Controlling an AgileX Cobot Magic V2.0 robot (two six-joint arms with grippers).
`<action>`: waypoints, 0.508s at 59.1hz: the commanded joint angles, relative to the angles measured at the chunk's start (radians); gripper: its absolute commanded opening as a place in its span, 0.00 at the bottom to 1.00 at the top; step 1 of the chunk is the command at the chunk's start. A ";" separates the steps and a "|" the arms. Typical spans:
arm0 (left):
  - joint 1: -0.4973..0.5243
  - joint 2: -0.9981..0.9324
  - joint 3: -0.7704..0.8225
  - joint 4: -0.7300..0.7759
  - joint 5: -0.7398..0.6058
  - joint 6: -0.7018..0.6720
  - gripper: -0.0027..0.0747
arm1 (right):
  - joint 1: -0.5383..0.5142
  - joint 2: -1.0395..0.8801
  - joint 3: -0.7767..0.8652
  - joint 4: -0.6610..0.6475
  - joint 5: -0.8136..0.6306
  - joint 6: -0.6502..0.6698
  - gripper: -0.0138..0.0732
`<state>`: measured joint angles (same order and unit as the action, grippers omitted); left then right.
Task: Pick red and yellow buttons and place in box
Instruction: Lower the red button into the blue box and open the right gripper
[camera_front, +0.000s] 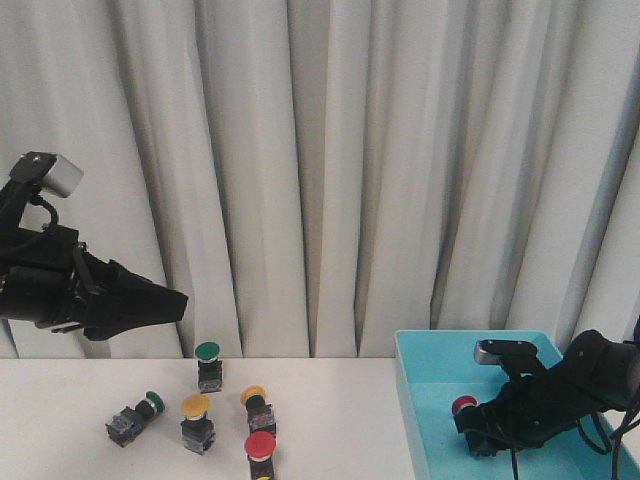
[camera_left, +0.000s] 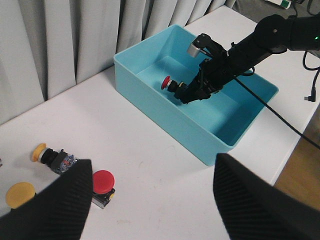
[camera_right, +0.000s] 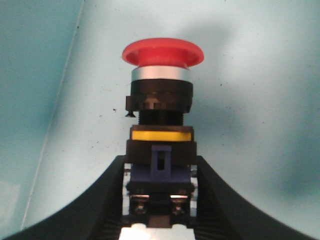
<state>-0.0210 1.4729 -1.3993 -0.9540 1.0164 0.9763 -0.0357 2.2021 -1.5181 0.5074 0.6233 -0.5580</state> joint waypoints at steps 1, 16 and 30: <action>-0.003 -0.034 -0.029 -0.058 -0.012 -0.023 0.66 | -0.003 -0.062 -0.031 0.012 -0.009 -0.003 0.39; -0.003 -0.034 -0.029 -0.058 -0.012 -0.023 0.66 | -0.003 -0.062 -0.034 0.013 0.003 -0.003 0.59; -0.003 -0.034 -0.029 -0.058 -0.012 -0.027 0.66 | -0.003 -0.105 -0.034 0.013 -0.003 0.001 0.67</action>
<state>-0.0210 1.4729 -1.3993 -0.9540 1.0204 0.9642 -0.0357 2.1926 -1.5227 0.5067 0.6430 -0.5540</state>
